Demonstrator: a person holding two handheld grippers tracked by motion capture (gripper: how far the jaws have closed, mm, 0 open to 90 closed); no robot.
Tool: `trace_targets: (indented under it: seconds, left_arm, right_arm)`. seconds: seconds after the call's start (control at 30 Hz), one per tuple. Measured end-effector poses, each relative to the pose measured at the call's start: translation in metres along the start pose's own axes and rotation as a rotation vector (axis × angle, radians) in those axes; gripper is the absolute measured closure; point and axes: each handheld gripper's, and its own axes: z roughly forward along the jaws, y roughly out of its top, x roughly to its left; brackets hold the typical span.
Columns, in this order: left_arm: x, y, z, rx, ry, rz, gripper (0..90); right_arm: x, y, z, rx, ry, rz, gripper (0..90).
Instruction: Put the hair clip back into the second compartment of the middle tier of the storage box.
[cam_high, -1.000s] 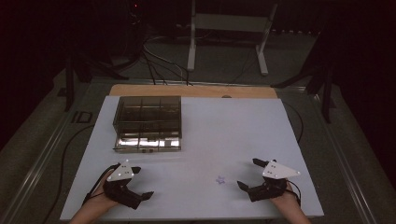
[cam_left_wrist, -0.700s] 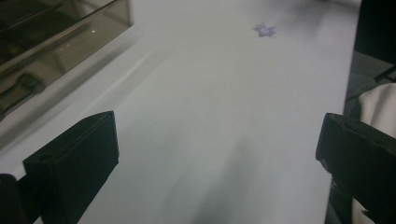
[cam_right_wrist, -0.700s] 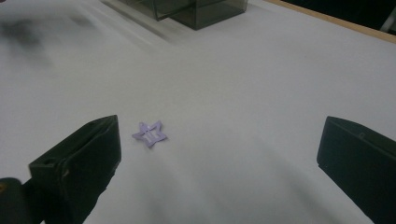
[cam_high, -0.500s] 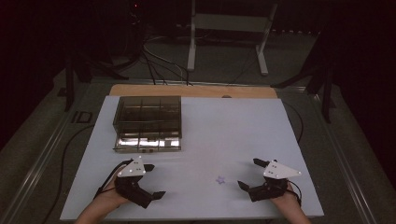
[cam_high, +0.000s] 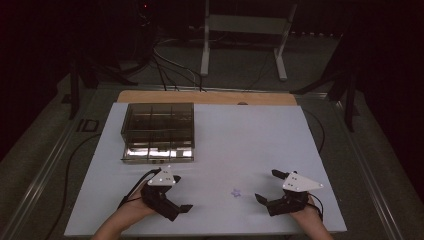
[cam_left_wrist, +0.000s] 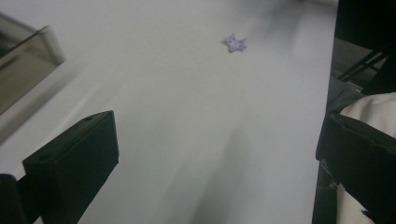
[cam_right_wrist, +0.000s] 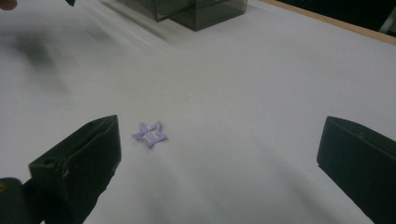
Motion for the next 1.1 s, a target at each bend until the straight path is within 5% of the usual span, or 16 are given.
trace_targets:
  seconds: [0.7,1.1]
  left_arm:
    - [-0.011,0.034,0.043,-0.01,-0.081,0.063,0.7]
    - [-0.011,0.054,0.068,0.024,-0.04,0.031,0.9]
  right_arm:
    - [0.001,0.0,-0.001,-0.002,0.004,-0.002,0.1]
    - [0.0,0.0,-0.001,-0.006,0.005,-0.002,0.1]
